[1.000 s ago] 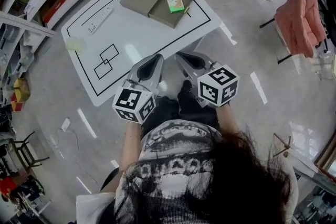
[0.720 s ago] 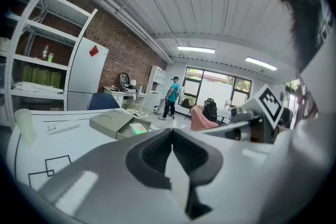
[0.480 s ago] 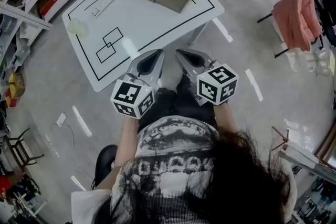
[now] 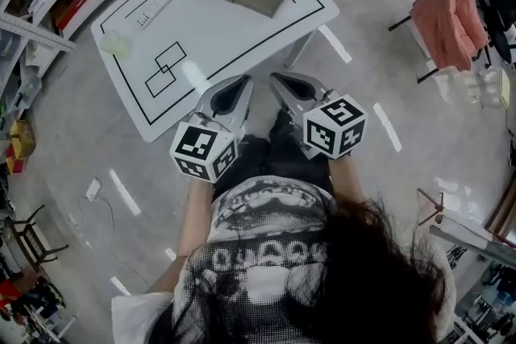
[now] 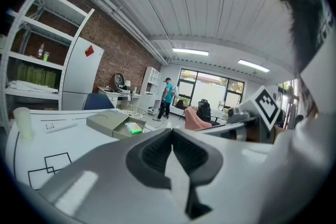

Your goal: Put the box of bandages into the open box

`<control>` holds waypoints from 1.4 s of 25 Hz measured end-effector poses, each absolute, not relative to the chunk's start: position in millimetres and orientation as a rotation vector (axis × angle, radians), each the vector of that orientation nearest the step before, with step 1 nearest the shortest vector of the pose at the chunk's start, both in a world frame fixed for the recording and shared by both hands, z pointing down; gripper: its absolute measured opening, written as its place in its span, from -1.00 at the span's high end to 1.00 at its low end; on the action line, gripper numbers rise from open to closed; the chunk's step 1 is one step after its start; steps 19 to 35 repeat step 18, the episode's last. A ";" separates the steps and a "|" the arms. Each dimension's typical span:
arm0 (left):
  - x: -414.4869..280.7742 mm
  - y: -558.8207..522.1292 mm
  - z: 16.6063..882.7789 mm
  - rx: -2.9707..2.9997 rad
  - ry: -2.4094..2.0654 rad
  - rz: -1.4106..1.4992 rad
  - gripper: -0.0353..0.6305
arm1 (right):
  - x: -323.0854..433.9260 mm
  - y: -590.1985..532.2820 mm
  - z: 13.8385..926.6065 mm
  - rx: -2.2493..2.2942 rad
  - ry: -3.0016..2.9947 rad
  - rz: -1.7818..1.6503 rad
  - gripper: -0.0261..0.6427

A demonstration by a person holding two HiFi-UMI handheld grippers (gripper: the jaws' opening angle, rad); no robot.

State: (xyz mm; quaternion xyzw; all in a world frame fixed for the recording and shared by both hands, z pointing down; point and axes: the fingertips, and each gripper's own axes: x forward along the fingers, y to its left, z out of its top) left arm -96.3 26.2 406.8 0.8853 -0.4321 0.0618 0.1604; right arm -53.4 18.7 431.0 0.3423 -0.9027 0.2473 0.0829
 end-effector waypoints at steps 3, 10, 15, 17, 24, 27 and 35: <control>-94.6 24.7 406.5 2.533 -1.225 0.168 0.89 | -52.3 16.3 431.0 1.033 -2.691 0.735 0.93; -89.5 23.0 410.0 2.545 -1.197 0.162 0.89 | -47.7 14.1 434.5 1.037 -2.686 0.739 0.93; -89.5 20.6 412.4 2.545 -1.191 0.171 0.89 | -41.2 7.0 436.4 1.049 -2.674 0.731 0.93; -90.4 18.0 412.9 2.546 -1.197 0.176 0.89 | -38.4 2.1 437.9 1.052 -2.668 0.720 0.93; -91.0 16.6 412.8 2.547 -1.200 0.177 0.89 | -37.1 -0.7 438.6 1.054 -2.665 0.712 0.93; -91.0 16.6 412.8 2.547 -1.200 0.177 0.89 | -37.1 -0.7 438.6 1.054 -2.665 0.712 0.93; -91.0 16.6 412.8 2.547 -1.200 0.177 0.89 | -37.1 -0.7 438.6 1.054 -2.665 0.712 0.93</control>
